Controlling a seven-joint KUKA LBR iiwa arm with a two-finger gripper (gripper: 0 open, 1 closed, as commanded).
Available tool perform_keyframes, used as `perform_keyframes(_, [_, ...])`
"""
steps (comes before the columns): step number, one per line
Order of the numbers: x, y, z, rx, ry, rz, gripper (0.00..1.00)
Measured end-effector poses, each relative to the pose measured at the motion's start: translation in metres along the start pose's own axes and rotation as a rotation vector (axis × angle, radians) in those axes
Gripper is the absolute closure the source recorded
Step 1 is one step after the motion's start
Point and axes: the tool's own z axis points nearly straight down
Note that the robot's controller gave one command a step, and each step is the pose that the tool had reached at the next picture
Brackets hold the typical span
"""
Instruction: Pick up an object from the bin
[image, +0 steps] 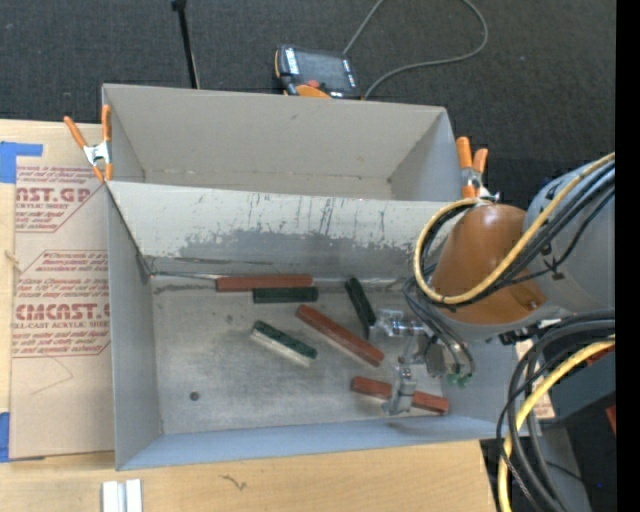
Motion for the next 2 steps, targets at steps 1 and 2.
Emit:
perform_keyframes(1, [0.0088,-0.0156,0.0291,-0.001,-0.009,0.048,0.0])
perform_keyframes(2, [0.0073,-0.0169,0.026,0.002,-0.013,0.048,1.0])
